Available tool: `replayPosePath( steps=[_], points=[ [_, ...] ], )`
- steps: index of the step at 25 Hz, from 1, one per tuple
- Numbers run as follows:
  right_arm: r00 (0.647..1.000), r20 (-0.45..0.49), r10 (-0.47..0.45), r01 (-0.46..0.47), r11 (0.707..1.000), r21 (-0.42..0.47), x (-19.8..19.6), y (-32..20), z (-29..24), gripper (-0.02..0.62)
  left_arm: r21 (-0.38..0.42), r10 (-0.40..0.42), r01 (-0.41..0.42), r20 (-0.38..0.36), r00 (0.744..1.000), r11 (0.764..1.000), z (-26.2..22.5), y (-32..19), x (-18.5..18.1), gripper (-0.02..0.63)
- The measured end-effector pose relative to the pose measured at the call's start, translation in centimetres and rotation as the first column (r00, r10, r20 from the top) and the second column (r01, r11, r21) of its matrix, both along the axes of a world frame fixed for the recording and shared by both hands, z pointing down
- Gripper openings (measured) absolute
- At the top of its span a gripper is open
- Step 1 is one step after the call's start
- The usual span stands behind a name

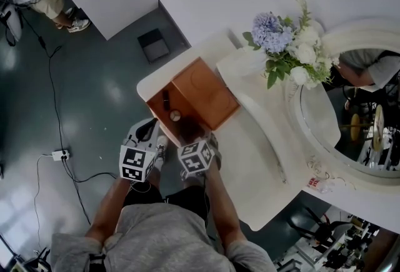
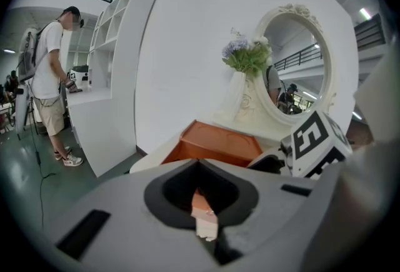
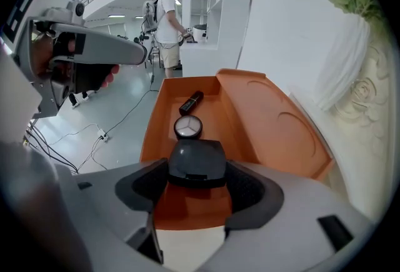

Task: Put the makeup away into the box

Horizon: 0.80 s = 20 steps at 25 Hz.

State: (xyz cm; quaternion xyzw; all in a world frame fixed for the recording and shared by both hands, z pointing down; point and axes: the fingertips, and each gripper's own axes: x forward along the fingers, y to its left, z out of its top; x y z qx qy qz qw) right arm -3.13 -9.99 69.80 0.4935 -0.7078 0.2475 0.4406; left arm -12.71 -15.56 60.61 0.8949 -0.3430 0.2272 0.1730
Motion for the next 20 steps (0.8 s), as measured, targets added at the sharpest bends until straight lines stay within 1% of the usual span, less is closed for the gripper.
replayPosePath(
  steps=[4,11,16,20],
  points=[
    [1.000,-0.014,0.014,-0.014,1.000,0.000,0.1,-0.1,0.0,0.307,-0.002,0.001,-0.001,0.000,1.000,1.000,-0.1,0.1,-0.1,0.000],
    [0.998,0.010,0.061,-0.061,0.998,0.026,0.2,-0.4,-0.2,0.307,0.007,0.011,-0.011,-0.003,1.000,1.000,-0.5,0.3,0.0,0.000],
    [0.994,0.035,0.107,-0.109,0.991,0.081,0.7,-0.6,-2.1,0.307,0.037,0.022,-0.021,-0.015,1.000,0.999,-2.0,-0.1,0.3,0.000],
    [0.986,0.044,0.161,-0.166,0.975,0.146,2.0,-0.6,-4.5,0.305,0.070,0.056,-0.054,-0.031,0.998,0.996,-3.9,0.0,1.5,0.000]
  ],
)
